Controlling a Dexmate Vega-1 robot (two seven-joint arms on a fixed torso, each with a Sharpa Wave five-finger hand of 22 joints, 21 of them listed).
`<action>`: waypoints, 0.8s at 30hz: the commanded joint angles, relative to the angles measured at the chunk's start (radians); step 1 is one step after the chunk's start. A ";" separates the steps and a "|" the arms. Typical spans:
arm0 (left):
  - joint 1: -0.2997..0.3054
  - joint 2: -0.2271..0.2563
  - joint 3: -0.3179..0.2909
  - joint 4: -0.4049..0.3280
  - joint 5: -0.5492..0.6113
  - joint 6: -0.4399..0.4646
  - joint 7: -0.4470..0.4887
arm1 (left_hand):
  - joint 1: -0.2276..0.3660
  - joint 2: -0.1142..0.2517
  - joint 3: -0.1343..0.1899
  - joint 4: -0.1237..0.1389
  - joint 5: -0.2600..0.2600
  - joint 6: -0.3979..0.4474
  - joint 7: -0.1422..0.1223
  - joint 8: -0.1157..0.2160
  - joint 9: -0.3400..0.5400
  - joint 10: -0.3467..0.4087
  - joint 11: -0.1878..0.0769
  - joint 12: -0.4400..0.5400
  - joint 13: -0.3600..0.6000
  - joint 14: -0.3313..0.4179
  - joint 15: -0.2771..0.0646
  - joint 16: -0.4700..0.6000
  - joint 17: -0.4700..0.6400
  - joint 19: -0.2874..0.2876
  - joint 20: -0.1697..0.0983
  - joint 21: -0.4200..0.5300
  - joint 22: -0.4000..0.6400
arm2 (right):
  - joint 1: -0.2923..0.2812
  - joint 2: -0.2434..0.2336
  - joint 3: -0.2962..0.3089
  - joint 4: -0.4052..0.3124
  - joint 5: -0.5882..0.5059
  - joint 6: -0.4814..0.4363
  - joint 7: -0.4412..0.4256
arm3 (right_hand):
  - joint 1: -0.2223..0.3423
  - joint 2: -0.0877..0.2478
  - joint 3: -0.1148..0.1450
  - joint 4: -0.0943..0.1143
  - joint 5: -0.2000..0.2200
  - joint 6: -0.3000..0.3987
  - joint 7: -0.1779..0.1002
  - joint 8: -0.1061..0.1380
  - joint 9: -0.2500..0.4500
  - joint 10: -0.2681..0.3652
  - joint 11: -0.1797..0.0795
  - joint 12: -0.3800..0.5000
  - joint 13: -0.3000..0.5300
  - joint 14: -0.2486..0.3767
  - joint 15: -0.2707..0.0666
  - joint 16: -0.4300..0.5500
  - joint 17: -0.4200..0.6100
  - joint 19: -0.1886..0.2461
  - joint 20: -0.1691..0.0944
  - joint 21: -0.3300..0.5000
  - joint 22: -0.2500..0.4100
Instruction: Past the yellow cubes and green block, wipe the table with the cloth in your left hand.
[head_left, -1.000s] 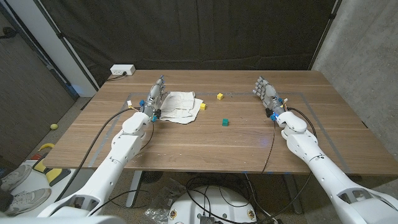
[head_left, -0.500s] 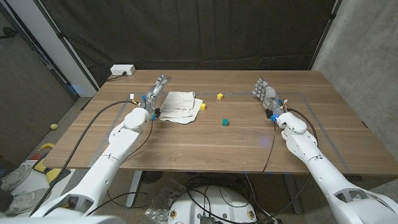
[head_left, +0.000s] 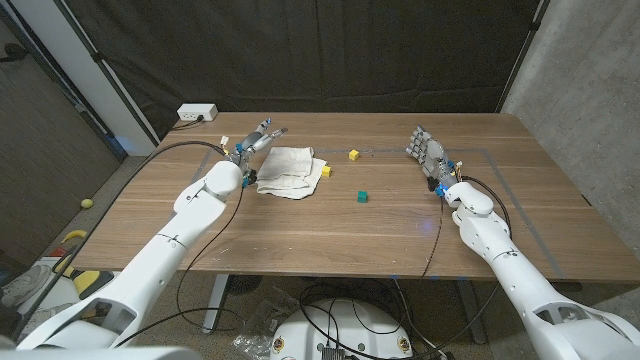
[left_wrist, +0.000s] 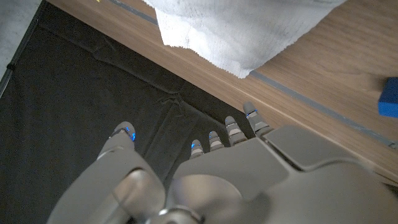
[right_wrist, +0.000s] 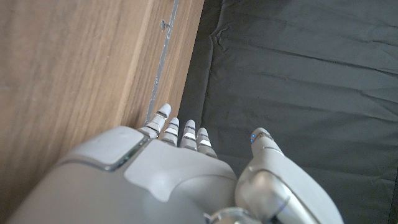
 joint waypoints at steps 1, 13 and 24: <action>-0.102 0.113 0.154 -0.121 0.184 0.244 -0.112 | 0.025 -0.007 0.002 -0.016 -0.005 -0.036 -0.010 0.002 0.008 -0.004 0.000 0.001 0.006 0.002 0.010 0.001 0.006 0.021 0.035 0.001 0.003 | -0.004 0.011 0.013 0.016 0.003 0.018 0.016 | -0.001 0.002 -0.001 0.000 0.004 0.002 0.003 0.006 0.001 0.008 0.006 0.006 0.006 0.002 0.006 0.005 0.004 -0.001 0.003 -0.001 0.005; -0.218 0.193 0.324 -0.189 0.352 0.414 -0.263 | 0.147 -0.057 -0.006 -0.089 -0.013 -0.054 -0.009 0.000 0.016 -0.069 0.012 -0.023 0.011 -0.058 0.066 -0.034 -0.002 0.097 0.068 -0.021 -0.003 | -0.020 0.013 0.025 0.012 0.011 0.032 0.023 | -0.004 0.001 -0.004 0.000 0.004 0.003 0.005 0.006 0.001 0.010 0.006 0.006 0.006 0.003 0.006 0.004 0.004 0.001 0.003 -0.005 0.005; -0.331 0.228 0.470 -0.176 0.473 0.479 -0.409 | 0.176 -0.073 -0.020 -0.098 -0.013 -0.066 -0.010 -0.001 0.017 -0.085 -0.007 -0.024 0.011 -0.114 0.050 -0.049 -0.008 0.125 0.073 -0.036 -0.004 | -0.026 0.016 0.030 0.016 0.015 0.038 0.026 | -0.008 0.001 -0.008 0.001 0.004 0.005 0.007 0.006 0.001 0.013 0.006 0.006 0.006 0.005 0.004 0.005 0.005 0.003 0.003 -0.009 0.006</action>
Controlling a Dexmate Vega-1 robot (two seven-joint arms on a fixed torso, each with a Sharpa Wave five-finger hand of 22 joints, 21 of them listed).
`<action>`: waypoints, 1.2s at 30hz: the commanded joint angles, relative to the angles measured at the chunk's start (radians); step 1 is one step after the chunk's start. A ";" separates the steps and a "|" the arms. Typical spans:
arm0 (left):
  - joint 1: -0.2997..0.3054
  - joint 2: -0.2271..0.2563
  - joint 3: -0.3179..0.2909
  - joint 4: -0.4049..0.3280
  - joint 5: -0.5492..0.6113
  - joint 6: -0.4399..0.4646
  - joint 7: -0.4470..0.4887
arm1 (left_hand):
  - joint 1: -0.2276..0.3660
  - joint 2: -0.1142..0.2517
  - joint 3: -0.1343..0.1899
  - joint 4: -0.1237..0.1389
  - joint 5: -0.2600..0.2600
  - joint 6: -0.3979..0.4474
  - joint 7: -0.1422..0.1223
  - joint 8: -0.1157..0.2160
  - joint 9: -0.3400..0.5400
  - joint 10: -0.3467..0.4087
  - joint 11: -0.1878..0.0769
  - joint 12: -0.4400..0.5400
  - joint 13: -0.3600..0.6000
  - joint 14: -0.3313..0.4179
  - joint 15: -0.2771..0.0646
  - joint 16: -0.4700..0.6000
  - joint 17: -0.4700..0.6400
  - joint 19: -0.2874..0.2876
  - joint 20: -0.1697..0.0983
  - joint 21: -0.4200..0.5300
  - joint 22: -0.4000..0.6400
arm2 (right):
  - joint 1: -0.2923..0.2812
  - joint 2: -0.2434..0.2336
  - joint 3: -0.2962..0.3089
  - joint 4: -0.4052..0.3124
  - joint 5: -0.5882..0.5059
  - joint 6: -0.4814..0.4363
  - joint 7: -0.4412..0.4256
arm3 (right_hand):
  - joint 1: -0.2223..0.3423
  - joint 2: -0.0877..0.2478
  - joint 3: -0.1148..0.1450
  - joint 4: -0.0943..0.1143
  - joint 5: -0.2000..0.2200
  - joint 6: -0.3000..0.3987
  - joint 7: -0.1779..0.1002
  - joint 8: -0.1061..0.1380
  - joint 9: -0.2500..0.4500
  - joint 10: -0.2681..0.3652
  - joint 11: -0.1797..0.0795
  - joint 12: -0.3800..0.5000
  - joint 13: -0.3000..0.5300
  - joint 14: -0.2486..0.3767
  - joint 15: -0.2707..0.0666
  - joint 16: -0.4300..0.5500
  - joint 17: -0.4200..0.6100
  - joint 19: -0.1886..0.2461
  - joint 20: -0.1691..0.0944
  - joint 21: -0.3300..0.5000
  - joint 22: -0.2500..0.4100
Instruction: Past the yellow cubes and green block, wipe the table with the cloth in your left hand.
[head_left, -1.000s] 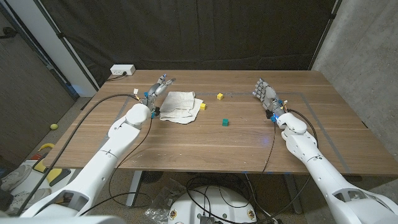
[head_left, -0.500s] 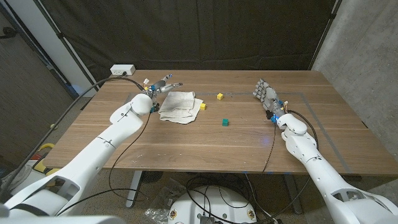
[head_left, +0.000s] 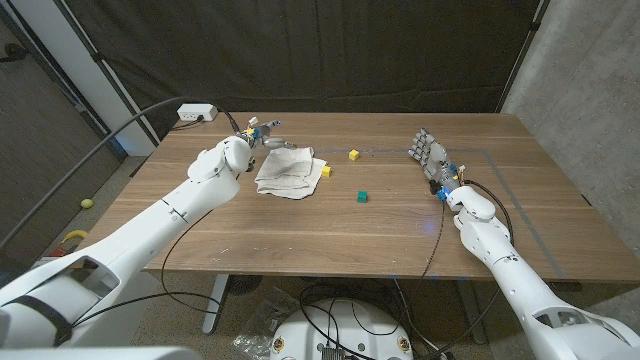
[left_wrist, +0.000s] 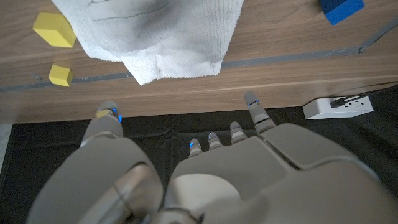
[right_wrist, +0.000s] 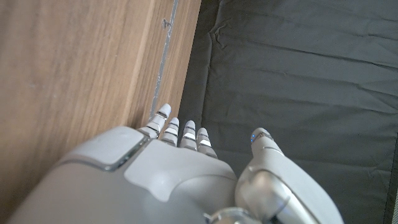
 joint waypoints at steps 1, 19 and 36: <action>-0.127 0.047 0.162 0.001 0.148 0.097 -0.171 | 0.017 -0.005 -0.004 -0.007 -0.002 -0.066 -0.010 -0.001 0.005 -0.069 -0.004 0.002 0.001 -0.020 -0.002 -0.006 -0.001 0.012 0.003 -0.006 0.003 | -0.008 0.005 0.007 0.005 0.004 0.010 0.005 | -0.009 0.001 -0.004 -0.003 0.004 0.000 0.001 0.006 0.002 0.004 0.005 0.006 0.001 0.005 0.004 0.004 0.005 0.003 0.003 -0.003 0.006; -0.247 -0.007 0.319 0.134 0.267 0.062 -0.268 | 0.040 -0.008 -0.010 -0.011 0.001 -0.065 -0.010 0.003 0.007 -0.058 -0.009 0.008 0.001 -0.002 -0.010 0.005 -0.004 0.030 0.003 -0.017 0.002 | 0.013 0.018 0.002 0.050 0.001 0.026 0.011 | -0.016 0.001 -0.010 -0.001 0.004 0.001 0.002 0.005 0.002 0.007 0.006 0.007 0.001 0.006 0.002 0.004 0.006 0.006 0.000 -0.008 0.006; -0.272 -0.062 0.372 0.228 0.299 0.006 -0.261 | 0.086 -0.009 -0.013 -0.021 0.010 -0.053 -0.010 0.011 0.011 -0.040 -0.011 0.016 0.001 0.026 -0.021 0.016 -0.007 0.052 0.002 -0.032 0.001 | 0.055 0.027 -0.004 0.116 -0.002 0.040 0.030 | -0.020 0.001 -0.015 0.000 0.005 0.001 0.003 0.004 0.002 0.009 0.008 0.006 0.001 0.006 0.004 0.003 0.005 0.007 0.000 -0.014 0.006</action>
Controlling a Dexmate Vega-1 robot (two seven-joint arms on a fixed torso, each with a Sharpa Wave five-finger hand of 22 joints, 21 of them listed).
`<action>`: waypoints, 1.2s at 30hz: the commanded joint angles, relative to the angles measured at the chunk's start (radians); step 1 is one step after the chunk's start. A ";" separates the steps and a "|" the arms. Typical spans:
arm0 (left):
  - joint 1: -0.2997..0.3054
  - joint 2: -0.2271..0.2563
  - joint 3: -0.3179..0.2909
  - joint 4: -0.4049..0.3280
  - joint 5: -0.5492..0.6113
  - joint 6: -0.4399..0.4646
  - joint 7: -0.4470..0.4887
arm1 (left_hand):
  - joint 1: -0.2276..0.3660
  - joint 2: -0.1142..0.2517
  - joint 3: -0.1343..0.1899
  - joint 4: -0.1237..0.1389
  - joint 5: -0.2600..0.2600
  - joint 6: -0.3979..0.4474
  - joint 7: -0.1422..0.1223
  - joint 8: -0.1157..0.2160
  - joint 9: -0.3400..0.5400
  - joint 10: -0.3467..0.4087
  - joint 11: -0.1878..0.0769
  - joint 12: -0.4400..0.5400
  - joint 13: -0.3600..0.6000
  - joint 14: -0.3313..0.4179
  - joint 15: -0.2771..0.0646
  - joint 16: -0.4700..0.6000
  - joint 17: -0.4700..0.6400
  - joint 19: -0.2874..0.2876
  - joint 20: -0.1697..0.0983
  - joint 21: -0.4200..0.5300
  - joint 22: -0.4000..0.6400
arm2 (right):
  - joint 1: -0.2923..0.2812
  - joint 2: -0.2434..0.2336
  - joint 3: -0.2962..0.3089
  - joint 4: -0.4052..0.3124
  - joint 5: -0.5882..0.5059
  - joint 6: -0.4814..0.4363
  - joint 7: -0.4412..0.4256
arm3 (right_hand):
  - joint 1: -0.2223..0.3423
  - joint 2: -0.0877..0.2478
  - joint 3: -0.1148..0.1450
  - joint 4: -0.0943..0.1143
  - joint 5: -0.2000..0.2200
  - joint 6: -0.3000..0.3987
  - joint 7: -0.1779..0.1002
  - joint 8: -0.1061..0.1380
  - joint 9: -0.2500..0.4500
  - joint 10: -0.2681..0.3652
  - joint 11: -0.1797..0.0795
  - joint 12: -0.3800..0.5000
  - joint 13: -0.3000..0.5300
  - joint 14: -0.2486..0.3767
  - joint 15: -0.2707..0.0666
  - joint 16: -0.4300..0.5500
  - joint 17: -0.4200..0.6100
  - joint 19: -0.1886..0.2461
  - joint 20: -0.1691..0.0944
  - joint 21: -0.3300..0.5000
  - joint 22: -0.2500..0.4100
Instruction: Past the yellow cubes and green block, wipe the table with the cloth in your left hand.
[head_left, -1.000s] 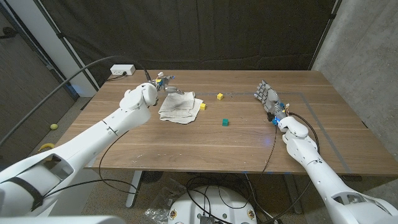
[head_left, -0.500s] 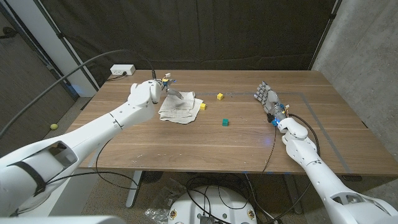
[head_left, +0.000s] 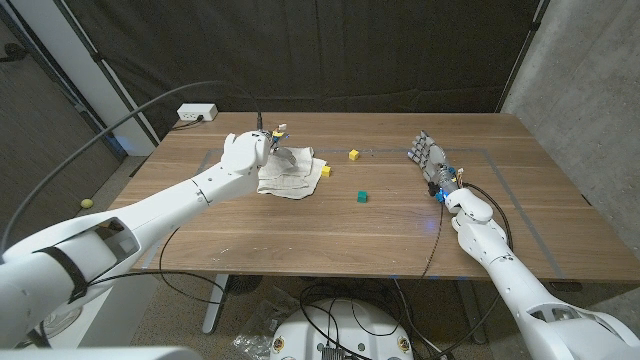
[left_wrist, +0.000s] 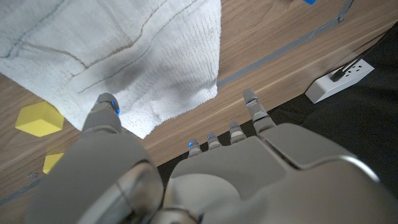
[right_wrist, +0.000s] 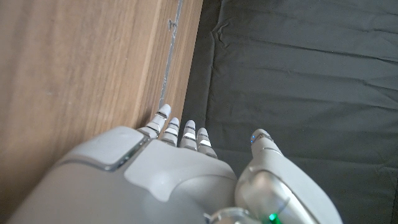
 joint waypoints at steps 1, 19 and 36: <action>-0.021 -0.039 0.038 0.070 0.015 -0.043 0.005 | 0.020 -0.003 0.002 -0.006 0.006 -0.052 -0.010 0.007 0.003 -0.040 -0.003 0.011 0.001 0.012 -0.002 0.010 0.003 0.012 0.004 -0.004 0.000 | 0.026 0.005 -0.004 0.043 -0.003 0.009 0.012 | -0.008 -0.003 -0.004 0.000 0.005 0.000 0.003 0.004 0.002 0.003 0.002 0.006 0.001 0.006 0.004 0.003 0.006 0.008 0.000 -0.004 0.002; -0.014 -0.089 -0.030 0.168 -0.156 -0.161 0.013 | 0.084 -0.007 -0.017 -0.003 0.016 -0.006 -0.009 0.028 0.010 0.030 -0.010 0.033 0.000 0.085 -0.016 0.025 0.000 0.123 -0.001 -0.008 0.001 | 0.045 0.005 0.000 0.080 -0.001 0.018 0.021 | -0.011 -0.003 -0.008 0.000 0.006 0.000 0.003 0.003 0.002 0.003 0.003 0.005 0.001 0.006 0.004 0.003 0.005 0.011 0.000 -0.009 0.002; -0.017 -0.101 0.005 0.193 -0.101 -0.138 0.057 | 0.262 0.025 -0.061 0.010 0.014 0.379 -0.008 0.127 -0.010 0.408 -0.016 0.096 -0.009 0.428 -0.137 0.069 0.001 0.580 -0.134 -0.024 -0.004 | 0.058 0.005 -0.005 0.104 -0.012 0.029 0.023 | -0.014 -0.002 -0.012 -0.001 0.007 0.000 0.002 0.003 0.002 0.004 0.004 0.005 0.001 0.008 0.005 0.003 0.005 0.013 -0.002 -0.015 0.002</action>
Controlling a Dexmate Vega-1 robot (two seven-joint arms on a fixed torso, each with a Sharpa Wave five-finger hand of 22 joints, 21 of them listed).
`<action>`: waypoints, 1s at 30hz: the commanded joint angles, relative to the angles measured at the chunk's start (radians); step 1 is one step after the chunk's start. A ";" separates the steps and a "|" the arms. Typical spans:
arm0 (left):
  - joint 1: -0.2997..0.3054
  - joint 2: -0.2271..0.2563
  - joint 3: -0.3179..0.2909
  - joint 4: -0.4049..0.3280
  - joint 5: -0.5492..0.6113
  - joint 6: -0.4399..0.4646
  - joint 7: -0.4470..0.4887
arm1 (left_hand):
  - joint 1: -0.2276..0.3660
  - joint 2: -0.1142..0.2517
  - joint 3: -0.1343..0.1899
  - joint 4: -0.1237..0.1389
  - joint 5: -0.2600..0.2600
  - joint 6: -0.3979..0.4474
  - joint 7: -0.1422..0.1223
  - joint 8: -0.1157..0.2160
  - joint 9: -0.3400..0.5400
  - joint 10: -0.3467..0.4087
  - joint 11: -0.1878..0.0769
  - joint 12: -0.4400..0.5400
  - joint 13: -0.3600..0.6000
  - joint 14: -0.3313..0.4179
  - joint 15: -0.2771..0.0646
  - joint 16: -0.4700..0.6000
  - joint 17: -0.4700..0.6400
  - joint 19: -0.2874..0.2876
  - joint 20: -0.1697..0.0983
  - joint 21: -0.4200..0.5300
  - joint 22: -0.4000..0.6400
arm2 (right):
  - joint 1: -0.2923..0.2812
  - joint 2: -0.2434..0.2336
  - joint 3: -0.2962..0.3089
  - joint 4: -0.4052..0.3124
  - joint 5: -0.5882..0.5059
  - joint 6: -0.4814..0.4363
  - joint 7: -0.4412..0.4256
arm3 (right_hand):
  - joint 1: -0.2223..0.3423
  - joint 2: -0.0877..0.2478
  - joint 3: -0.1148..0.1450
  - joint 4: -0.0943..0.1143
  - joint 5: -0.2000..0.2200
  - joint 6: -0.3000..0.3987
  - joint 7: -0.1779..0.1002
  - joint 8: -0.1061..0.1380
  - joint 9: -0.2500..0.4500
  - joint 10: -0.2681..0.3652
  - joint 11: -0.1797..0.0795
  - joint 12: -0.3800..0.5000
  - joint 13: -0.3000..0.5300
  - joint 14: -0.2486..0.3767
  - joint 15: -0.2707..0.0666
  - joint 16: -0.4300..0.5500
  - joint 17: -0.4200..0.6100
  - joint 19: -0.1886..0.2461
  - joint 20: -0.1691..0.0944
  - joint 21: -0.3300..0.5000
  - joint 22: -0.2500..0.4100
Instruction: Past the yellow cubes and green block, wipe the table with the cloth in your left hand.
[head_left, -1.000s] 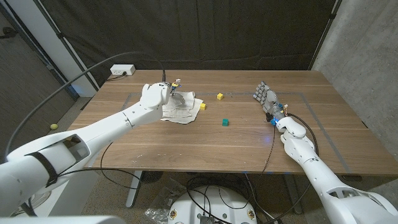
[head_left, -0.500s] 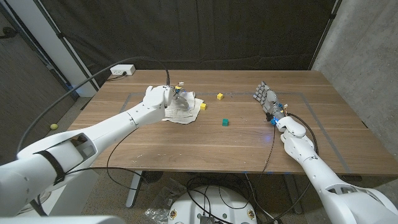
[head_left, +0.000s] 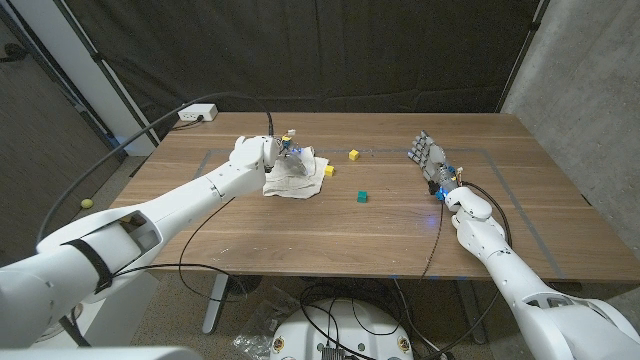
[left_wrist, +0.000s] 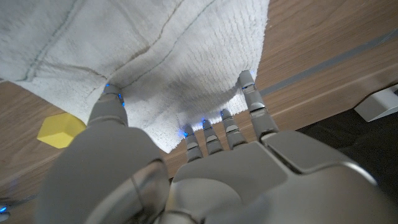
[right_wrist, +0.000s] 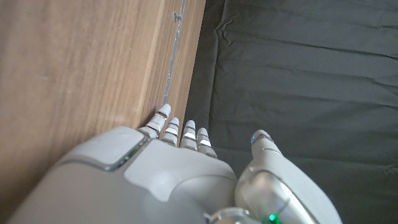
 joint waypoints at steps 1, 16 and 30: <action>0.011 -0.005 0.020 0.011 0.034 0.009 0.052 | 0.051 0.017 -0.001 -0.005 -0.003 0.067 -0.003 0.009 -0.009 0.094 -0.001 0.014 0.003 0.097 -0.052 0.018 0.003 0.117 -0.084 -0.008 0.004 | 0.009 -0.001 -0.005 0.016 -0.008 0.006 0.000 | -0.006 -0.002 -0.003 0.000 0.007 0.000 0.002 0.003 0.002 0.004 0.004 0.005 0.001 0.006 0.003 0.003 0.005 0.005 -0.002 -0.007 0.002; 0.118 0.003 -0.020 -0.025 0.090 0.046 0.331 | 0.385 0.185 0.133 -0.017 -0.110 0.617 0.164 0.116 -0.017 0.585 0.006 0.065 0.031 0.696 -0.188 0.139 0.060 0.393 -0.275 -0.013 0.012 | 0.001 -0.010 -0.012 -0.006 -0.028 -0.011 -0.026 | -0.007 -0.002 -0.005 -0.002 0.007 -0.001 0.001 0.003 0.002 0.004 0.004 0.004 0.001 0.006 0.003 0.002 0.005 0.007 -0.001 -0.012 0.002; 0.199 0.026 -0.079 -0.094 0.074 0.010 0.533 | 0.510 0.212 0.143 -0.012 -0.128 0.853 0.226 0.172 -0.008 0.843 -0.021 0.196 0.128 0.999 -0.192 0.248 0.201 0.562 -0.334 0.097 0.028 | -0.010 -0.015 -0.020 -0.048 -0.041 -0.023 -0.043 | -0.007 0.000 -0.007 -0.003 0.008 -0.001 0.000 0.003 0.002 0.004 0.003 0.004 0.001 0.006 0.003 0.001 0.004 0.007 -0.002 -0.017 0.002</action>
